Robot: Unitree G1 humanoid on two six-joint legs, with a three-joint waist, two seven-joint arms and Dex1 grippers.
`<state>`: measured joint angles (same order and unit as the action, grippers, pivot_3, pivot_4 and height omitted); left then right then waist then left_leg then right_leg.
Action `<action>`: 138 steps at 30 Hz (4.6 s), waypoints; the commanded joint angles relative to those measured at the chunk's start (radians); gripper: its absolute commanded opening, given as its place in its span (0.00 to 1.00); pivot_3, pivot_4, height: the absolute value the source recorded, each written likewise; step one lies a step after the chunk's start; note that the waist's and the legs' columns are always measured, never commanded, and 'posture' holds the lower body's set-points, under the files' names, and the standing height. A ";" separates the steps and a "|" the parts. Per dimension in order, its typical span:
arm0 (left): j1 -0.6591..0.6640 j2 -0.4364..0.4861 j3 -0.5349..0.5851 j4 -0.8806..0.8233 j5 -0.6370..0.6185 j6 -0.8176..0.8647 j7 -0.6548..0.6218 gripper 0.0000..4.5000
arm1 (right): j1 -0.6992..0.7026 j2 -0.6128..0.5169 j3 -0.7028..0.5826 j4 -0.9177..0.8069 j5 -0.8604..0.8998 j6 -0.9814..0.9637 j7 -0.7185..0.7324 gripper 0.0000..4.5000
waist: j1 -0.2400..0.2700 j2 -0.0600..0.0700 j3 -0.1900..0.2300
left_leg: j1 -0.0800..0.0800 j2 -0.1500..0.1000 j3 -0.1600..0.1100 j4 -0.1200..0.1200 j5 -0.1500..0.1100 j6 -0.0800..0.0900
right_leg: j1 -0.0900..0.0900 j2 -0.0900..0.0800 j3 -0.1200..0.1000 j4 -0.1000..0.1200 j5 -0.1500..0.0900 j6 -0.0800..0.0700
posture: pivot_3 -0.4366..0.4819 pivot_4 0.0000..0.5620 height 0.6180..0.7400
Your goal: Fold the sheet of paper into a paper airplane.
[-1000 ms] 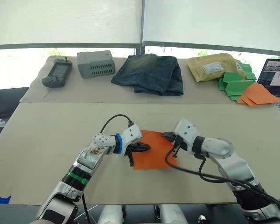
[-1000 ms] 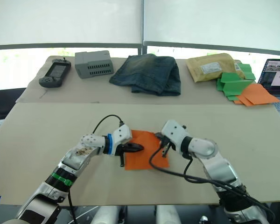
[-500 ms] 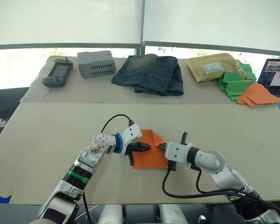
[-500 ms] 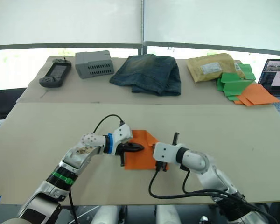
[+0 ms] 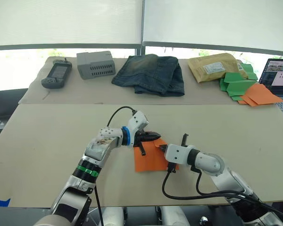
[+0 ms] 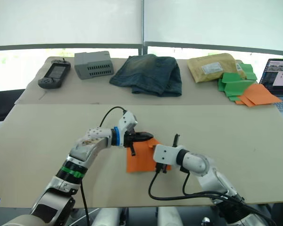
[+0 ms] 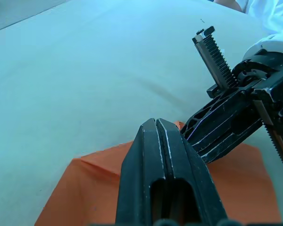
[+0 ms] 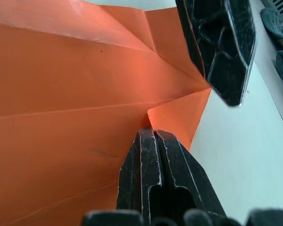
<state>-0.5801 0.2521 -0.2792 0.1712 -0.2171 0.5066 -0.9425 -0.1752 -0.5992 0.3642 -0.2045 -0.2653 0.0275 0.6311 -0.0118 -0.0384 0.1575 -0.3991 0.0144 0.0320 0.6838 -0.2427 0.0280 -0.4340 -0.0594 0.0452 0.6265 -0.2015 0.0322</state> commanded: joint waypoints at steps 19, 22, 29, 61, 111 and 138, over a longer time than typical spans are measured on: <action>-0.065 -0.029 -0.137 0.188 0.208 -0.143 0.051 0.00 | 0.080 0.035 -0.162 -0.214 0.149 0.159 0.041 0.43 | 0.008 0.000 0.000 | 0.001 0.000 -0.001 0.000 0.000 0.000 | 0.002 0.000 0.000 0.000 0.000 0.000 | 0.48 0.27 0.85; -0.069 -0.027 -0.134 0.199 0.210 -0.152 0.045 0.00 | 0.067 0.060 -0.218 -0.251 0.213 0.233 0.032 0.50 | 0.007 0.000 0.000 | 0.001 0.000 -0.002 0.000 0.000 0.000 | 0.003 0.000 0.000 0.000 0.000 0.000 | 0.48 0.27 0.85; -0.075 -0.037 -0.124 0.210 0.211 -0.170 0.058 0.00 | 0.011 0.137 -0.246 -0.156 0.251 0.371 -0.026 0.23 | 0.004 0.000 0.000 | 0.008 0.001 -0.002 0.000 0.000 0.000 | 0.009 0.000 -0.001 -0.001 -0.001 0.000 | 0.48 0.27 0.85; -0.021 -0.016 -0.085 0.133 0.186 -0.126 0.062 0.00 | 0.070 0.136 -0.298 -0.201 0.356 0.513 -0.071 0.00 | -0.003 0.000 0.000 | 0.008 0.001 -0.005 0.000 0.000 0.000 | 0.009 0.000 -0.001 -0.002 -0.001 0.001 | 0.48 0.27 0.85; 0.159 0.109 0.441 -0.464 -0.328 0.713 0.325 0.48 | -0.040 0.238 -0.090 0.068 0.315 0.428 -0.020 0.00 | -0.016 -0.001 0.000 | 0.011 0.003 -0.008 -0.004 0.000 0.000 | 0.009 -0.001 -0.001 -0.001 -0.003 0.000 | 0.48 0.27 0.85; 0.127 0.009 0.498 -0.453 -0.429 0.725 0.522 0.11 | -0.048 0.245 -0.090 0.087 0.307 0.404 -0.032 0.00 | -0.025 -0.001 0.000 | 0.011 0.003 -0.008 -0.005 0.000 0.000 | 0.009 -0.001 -0.001 -0.001 -0.003 -0.001 | 0.48 0.27 0.85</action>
<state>-0.4201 0.2716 0.1522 -0.2725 -0.5926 1.2273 -0.4247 -0.2414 -0.3523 0.2621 -0.1306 0.0528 0.4182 0.6000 -0.0365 -0.0398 0.1578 -0.3880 0.0171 0.0237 0.6787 -0.2431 0.0275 -0.4248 -0.0601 0.0444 0.6254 -0.2044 0.0315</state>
